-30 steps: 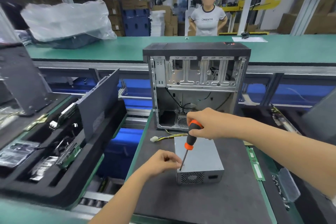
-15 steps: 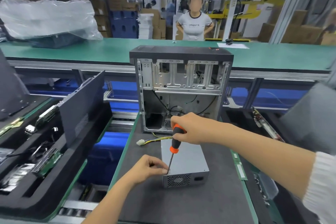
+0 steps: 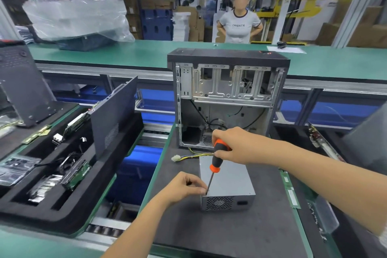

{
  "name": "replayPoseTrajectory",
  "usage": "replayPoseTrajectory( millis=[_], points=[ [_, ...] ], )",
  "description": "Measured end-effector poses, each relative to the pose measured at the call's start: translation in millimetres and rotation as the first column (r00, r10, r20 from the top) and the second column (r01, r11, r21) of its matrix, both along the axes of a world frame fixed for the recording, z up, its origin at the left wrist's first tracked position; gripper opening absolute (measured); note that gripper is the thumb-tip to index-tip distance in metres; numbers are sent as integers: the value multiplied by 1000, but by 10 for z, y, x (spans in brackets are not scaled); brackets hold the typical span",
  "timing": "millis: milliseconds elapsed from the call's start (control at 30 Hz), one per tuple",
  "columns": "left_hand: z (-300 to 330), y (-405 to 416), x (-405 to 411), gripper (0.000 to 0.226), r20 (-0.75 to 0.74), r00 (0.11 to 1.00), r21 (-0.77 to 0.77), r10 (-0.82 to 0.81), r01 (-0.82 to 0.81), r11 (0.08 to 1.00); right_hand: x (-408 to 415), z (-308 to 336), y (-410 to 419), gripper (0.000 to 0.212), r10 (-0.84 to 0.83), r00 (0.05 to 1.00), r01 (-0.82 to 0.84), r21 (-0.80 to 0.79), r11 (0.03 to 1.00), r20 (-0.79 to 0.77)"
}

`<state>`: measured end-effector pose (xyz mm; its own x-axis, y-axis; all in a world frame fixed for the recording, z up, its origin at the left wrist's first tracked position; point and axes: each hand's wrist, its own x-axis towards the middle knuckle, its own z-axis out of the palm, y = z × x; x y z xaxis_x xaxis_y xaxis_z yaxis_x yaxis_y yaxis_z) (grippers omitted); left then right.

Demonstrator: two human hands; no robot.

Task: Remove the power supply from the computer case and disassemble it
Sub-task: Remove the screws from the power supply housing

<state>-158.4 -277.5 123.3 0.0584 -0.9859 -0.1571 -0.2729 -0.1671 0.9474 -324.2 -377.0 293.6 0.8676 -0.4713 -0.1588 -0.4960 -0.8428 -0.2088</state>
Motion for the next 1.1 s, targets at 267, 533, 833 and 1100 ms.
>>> replayPoseTrajectory(
  millis=[267,533,833,1100],
  points=[
    [17,0,-16,16,11,1000,3,-8,8,1000,-11,3,58,18,4,1000,-4,-26,1000,16],
    [41,1,-13,18,14,999,12,-35,35,999,3,28,71,20,11,1000,-11,-35,999,-13],
    [32,18,-5,18,15,999,4,-47,47,999,26,4,80,20,34,999,-33,-61,998,15],
    [-3,16,17,18,30,999,24,-36,35,999,33,-6,77,20,30,1000,-30,-67,997,-5]
  ],
)
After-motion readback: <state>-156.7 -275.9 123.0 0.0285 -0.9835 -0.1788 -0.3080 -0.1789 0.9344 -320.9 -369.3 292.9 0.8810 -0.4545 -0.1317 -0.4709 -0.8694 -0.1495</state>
